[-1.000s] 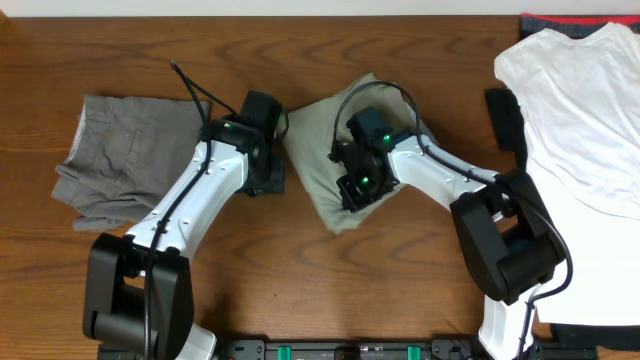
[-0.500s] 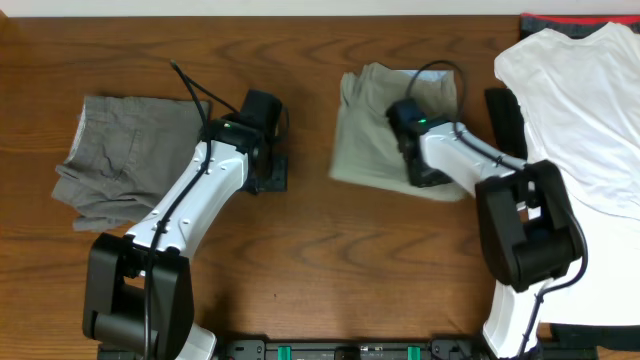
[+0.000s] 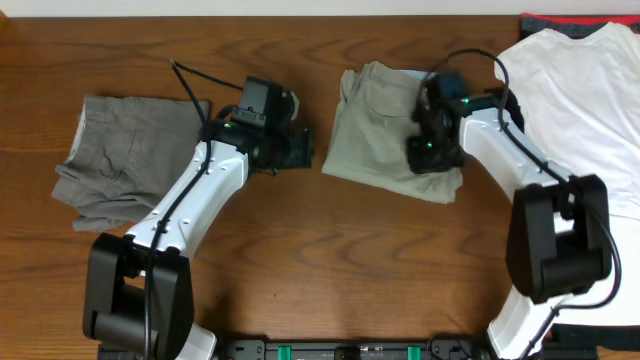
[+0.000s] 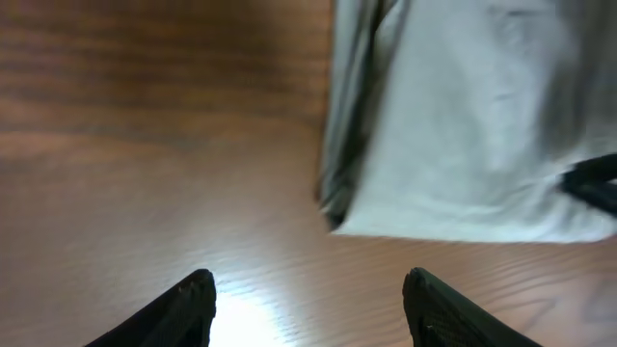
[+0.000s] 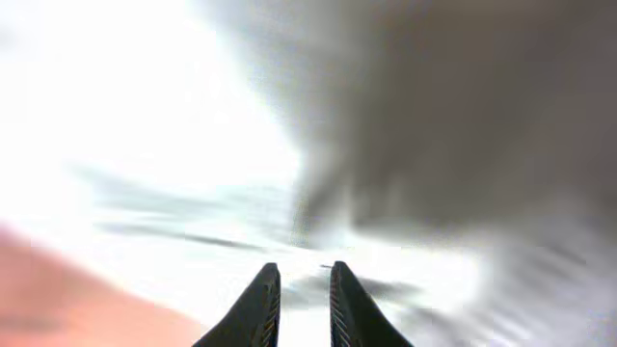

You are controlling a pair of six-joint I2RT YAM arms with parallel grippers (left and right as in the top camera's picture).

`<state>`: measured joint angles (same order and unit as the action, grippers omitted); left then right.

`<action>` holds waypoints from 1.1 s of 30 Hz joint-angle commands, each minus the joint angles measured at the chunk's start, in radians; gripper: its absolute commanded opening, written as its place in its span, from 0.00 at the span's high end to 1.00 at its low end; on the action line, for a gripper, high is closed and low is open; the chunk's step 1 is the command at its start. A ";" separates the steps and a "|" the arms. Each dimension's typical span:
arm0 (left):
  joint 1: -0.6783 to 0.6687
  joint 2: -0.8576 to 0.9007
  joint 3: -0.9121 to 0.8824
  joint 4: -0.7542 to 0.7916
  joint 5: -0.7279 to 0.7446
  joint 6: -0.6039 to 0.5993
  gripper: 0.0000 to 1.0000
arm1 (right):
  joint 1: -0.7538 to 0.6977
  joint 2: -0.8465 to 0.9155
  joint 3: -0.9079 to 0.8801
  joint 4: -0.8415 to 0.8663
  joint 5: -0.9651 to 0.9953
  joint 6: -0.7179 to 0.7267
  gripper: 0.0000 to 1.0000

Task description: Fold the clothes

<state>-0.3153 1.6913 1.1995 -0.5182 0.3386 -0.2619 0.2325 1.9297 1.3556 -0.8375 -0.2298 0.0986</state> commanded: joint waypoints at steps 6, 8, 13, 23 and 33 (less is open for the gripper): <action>0.005 0.036 -0.005 0.000 0.046 -0.051 0.35 | 0.092 -0.013 0.017 0.139 -0.146 0.042 0.83; 0.006 0.036 -0.005 0.001 0.042 -0.051 0.35 | 0.110 -0.013 0.017 0.195 -0.174 0.042 0.85; 0.006 0.036 -0.005 0.001 0.042 -0.051 0.35 | 0.155 0.003 0.017 0.195 -0.137 0.043 0.87; 0.007 0.036 -0.005 -0.014 0.042 -0.050 0.34 | 0.180 0.122 -0.077 0.231 0.012 0.043 0.92; 0.037 0.036 -0.005 -0.049 0.001 -0.047 0.34 | 0.180 0.127 -0.107 -0.118 0.120 0.062 0.94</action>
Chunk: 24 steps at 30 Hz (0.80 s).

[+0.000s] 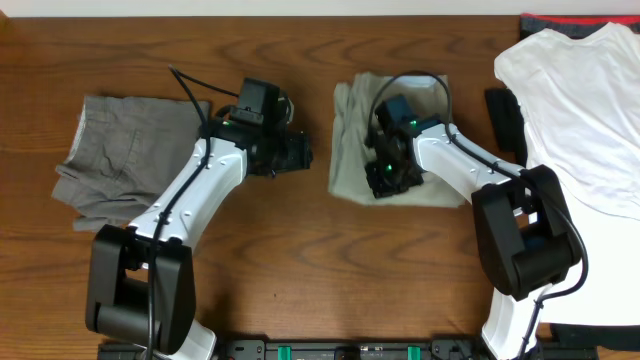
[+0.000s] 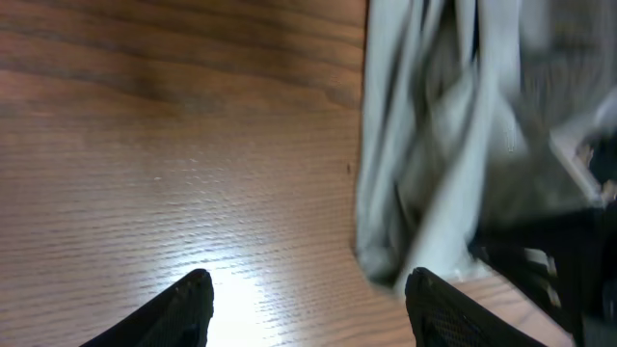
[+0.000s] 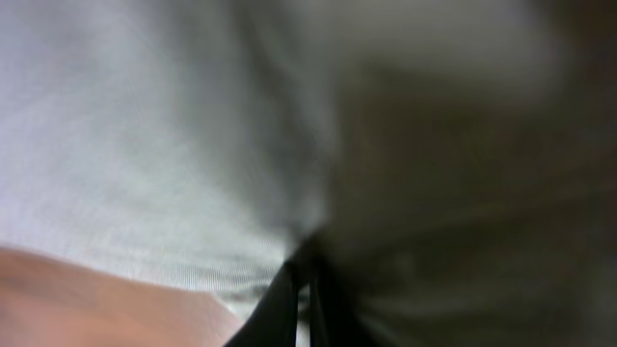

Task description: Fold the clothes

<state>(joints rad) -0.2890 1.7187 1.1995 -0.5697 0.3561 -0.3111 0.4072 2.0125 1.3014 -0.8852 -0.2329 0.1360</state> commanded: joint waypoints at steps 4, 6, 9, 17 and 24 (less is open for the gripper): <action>0.010 0.009 -0.005 0.006 -0.016 0.002 0.30 | 0.004 0.031 -0.053 -0.098 0.172 0.018 0.94; 0.010 0.009 -0.005 0.006 -0.016 0.002 0.30 | 0.003 0.005 -0.053 -0.070 0.172 -0.007 0.93; 0.010 0.009 -0.005 0.006 -0.016 -0.002 0.29 | 0.003 -0.056 -0.052 -0.029 0.173 -0.023 0.92; 0.010 0.014 -0.005 0.025 0.013 -0.027 0.25 | -0.023 -0.282 -0.052 0.050 0.176 0.013 0.69; 0.009 0.095 -0.005 0.109 0.202 0.006 0.21 | -0.060 -0.296 -0.054 0.190 0.071 0.036 0.68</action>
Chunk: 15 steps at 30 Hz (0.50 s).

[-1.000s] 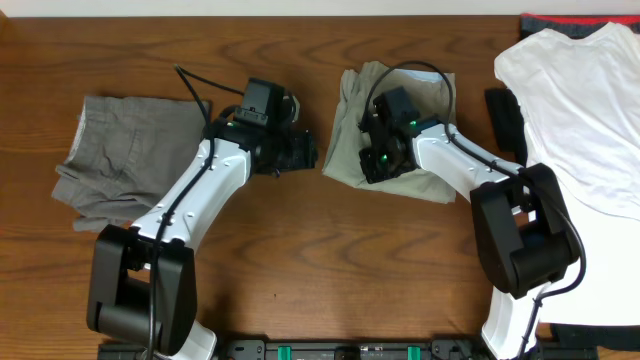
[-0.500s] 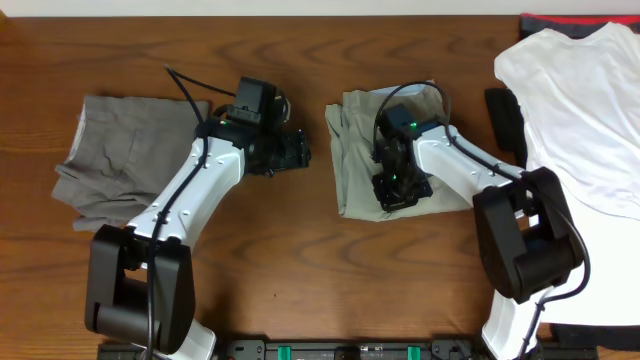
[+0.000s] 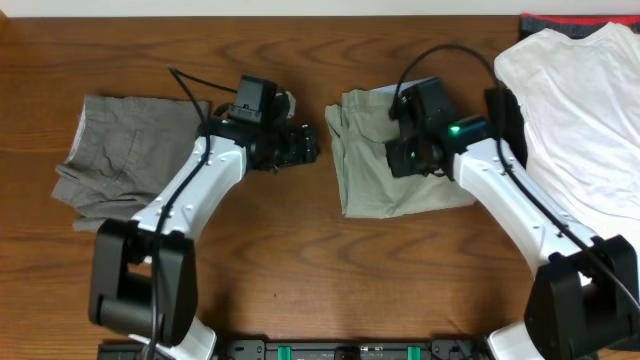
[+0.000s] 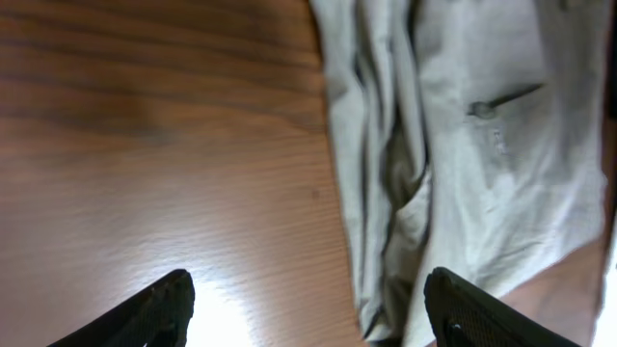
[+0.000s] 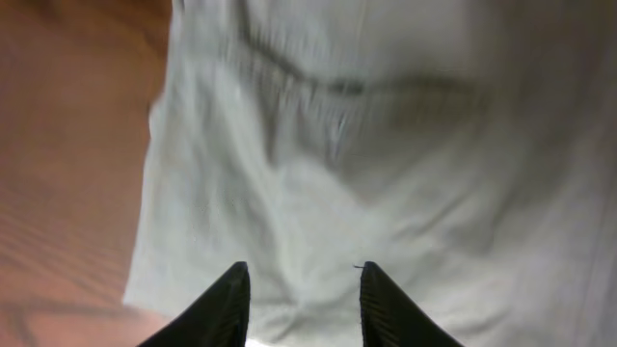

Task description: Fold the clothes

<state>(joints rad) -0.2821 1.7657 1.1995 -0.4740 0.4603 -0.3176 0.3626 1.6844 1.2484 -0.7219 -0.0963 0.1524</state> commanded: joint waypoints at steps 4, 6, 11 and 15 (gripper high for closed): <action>0.002 0.104 -0.005 0.088 0.164 0.012 0.19 | -0.015 0.109 -0.001 0.096 -0.118 0.055 0.78; 0.002 0.121 -0.005 0.112 0.164 0.013 0.19 | -0.016 0.156 -0.001 0.111 -0.118 0.080 0.83; 0.002 0.144 -0.005 0.148 0.164 0.009 0.19 | -0.015 0.281 -0.001 0.116 -0.168 0.105 0.91; 0.002 0.168 -0.005 0.156 0.164 0.009 0.19 | -0.016 0.331 -0.001 0.095 -0.175 0.105 0.94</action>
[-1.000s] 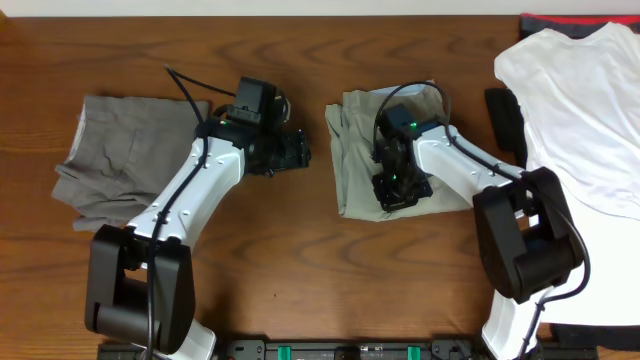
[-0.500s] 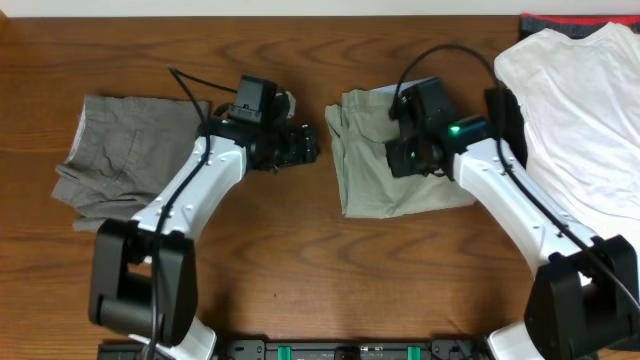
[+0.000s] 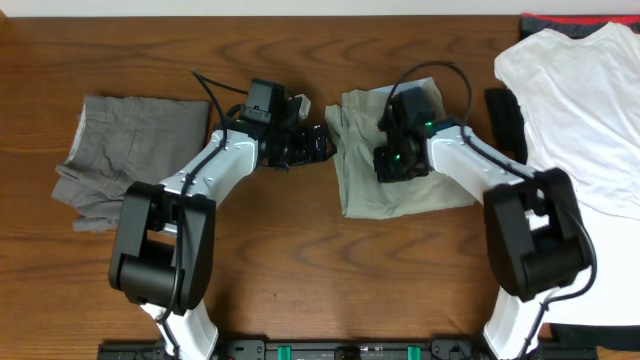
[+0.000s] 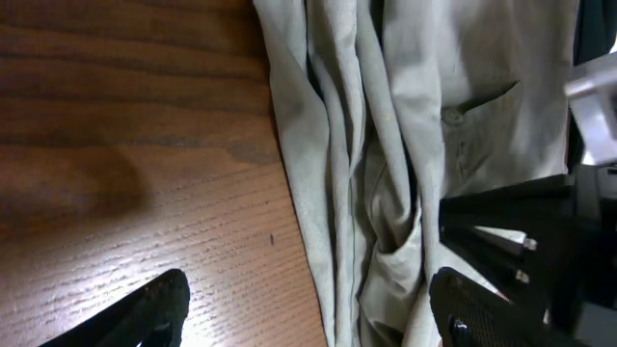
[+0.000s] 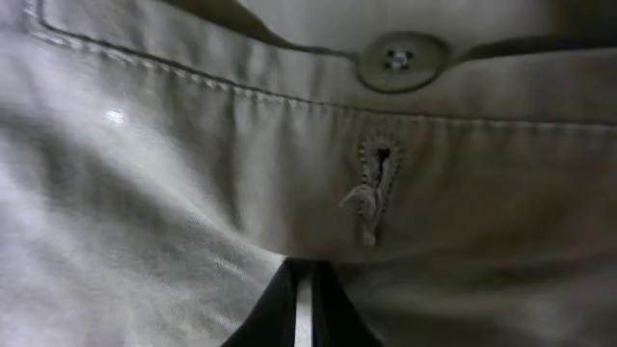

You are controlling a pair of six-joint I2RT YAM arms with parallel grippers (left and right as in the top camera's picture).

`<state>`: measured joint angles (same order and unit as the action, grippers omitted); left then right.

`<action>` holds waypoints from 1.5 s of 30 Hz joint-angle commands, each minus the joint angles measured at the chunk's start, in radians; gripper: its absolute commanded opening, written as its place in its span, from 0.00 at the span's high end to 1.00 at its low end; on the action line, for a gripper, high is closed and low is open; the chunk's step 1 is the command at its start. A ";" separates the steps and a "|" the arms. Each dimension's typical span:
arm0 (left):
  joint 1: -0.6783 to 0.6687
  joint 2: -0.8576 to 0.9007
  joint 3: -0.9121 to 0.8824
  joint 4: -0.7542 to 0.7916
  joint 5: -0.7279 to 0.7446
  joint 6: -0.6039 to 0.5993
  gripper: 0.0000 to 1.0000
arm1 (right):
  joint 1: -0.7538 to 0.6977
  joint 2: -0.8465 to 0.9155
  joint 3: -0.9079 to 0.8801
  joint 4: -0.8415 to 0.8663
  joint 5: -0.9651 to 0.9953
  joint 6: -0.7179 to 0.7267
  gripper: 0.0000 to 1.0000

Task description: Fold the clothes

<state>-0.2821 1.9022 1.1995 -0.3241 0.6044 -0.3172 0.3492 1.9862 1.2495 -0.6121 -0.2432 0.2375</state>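
Observation:
Folded khaki shorts (image 3: 365, 190) lie at the table's middle; their button and buttonhole (image 5: 371, 188) fill the right wrist view. My right gripper (image 3: 390, 163) is down on the shorts' upper middle, its fingers (image 5: 281, 313) pressed together in the cloth, shut on it. My left gripper (image 3: 320, 142) stands open at the shorts' left edge. Its fingers (image 4: 145, 313) straddle the layered folds (image 4: 366, 193) of that edge, holding nothing.
Crumpled grey shorts (image 3: 125, 160) lie at the left. A white T-shirt (image 3: 580, 100) is spread at the right, over a red and dark garment (image 3: 555, 20) at the far edge. A dark item (image 3: 503, 115) lies beside the shirt.
My right gripper was open above the shorts' right half; now it is lower, on their middle, and shut in the cloth. My left gripper has moved right to the shorts' edge, still open.
My right gripper was shut at the right side of the wider, tilted shorts. Then it was at their left middle with cloth bunched under it. Then it stood open over narrower, folded shorts. Now it is shut on them again; the left gripper stayed open throughout.

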 commanded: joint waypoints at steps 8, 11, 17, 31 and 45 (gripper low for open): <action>0.000 0.134 -0.005 0.098 0.108 -0.043 0.18 | -0.002 0.035 -0.002 -0.060 0.020 0.020 0.93; 0.000 0.177 -0.005 0.153 0.137 -0.105 0.18 | -0.002 0.035 -0.002 -0.061 0.026 0.020 0.94; -0.023 0.220 -0.005 0.214 0.178 -0.179 0.18 | -0.002 0.035 -0.002 -0.064 0.027 0.020 0.93; -0.100 0.235 -0.005 0.234 0.126 -0.202 0.18 | -0.002 0.035 -0.002 -0.064 0.030 0.015 0.94; -0.145 0.272 -0.005 0.376 0.116 -0.311 0.26 | -0.001 0.035 -0.002 -0.061 0.030 0.008 0.94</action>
<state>-0.4110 2.1078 1.2137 0.0574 0.7971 -0.6075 0.3485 1.9877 1.2587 -0.6579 -0.2432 0.2451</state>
